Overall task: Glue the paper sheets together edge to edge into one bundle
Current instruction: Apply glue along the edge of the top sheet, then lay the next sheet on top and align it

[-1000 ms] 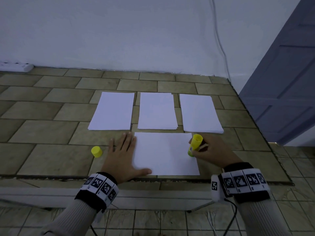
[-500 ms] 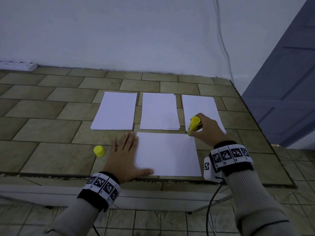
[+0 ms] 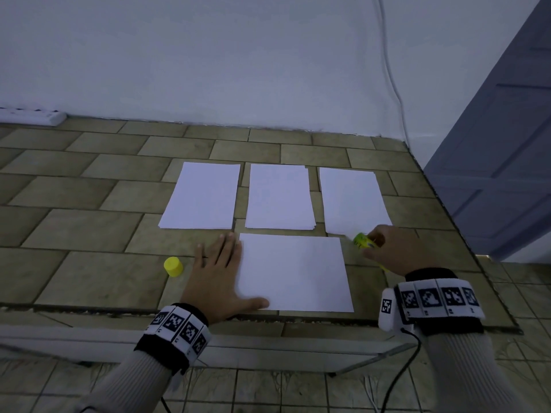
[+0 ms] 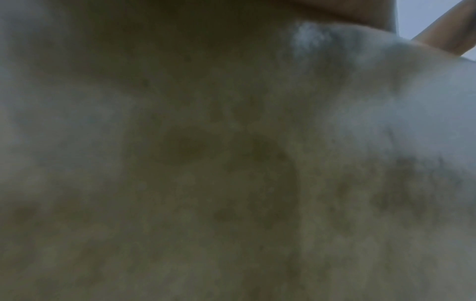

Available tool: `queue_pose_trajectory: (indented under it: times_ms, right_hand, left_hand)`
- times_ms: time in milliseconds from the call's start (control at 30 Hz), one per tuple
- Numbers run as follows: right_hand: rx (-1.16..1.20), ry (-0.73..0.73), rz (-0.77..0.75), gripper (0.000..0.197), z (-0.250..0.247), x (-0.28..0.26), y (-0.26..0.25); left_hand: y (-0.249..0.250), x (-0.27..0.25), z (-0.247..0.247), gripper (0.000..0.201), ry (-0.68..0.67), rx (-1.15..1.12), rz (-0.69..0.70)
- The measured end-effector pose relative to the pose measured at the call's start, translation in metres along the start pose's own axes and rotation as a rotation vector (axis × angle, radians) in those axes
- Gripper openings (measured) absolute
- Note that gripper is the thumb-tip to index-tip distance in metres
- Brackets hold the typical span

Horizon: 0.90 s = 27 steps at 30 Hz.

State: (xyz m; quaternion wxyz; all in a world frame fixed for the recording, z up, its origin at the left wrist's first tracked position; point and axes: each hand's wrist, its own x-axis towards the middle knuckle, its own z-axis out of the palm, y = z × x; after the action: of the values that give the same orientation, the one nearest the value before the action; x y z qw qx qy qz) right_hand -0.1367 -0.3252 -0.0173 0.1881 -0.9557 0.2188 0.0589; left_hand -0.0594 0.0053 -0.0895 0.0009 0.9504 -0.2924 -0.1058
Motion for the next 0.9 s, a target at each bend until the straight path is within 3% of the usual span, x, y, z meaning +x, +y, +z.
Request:
queue_pose_trajectory:
  times_ms: [167,300,567,633,667,800,900]
  right_hand:
    - [0.365,0.182,0.139,0.041,-0.006,-0.003,0.015]
    - [0.398,0.21,0.256,0.049,-0.004,0.001,0.022]
    - [0.419,0.263,0.304,0.05,-0.001,0.004,0.026]
    - [0.425,0.272,0.326,0.038,-0.001,0.002,0.026]
    - [0.393,0.239,0.348,0.028,-0.001,-0.001,0.026]
    - [0.259,-0.112,0.382,0.034,0.004,-0.015,0.016]
    - [0.197,-0.222,0.233,0.027,0.01,-0.014,-0.006]
  left_hand:
    - [0.0,0.001,0.0,0.146,0.008,-0.013,-0.001]
    - [-0.002,0.001,0.004,0.146,0.042,-0.06,0.005]
    - [-0.001,0.001,0.003,0.142,0.055,-0.062,0.016]
    - [0.0,0.0,0.002,0.141,0.055,-0.056,0.017]
    - [0.0,-0.001,0.001,0.141,0.051,-0.047,0.016]
    - [-0.001,0.0,0.003,0.142,0.051,-0.043,0.026]
    - [-0.002,0.0,0.004,0.142,0.068,-0.069,0.037]
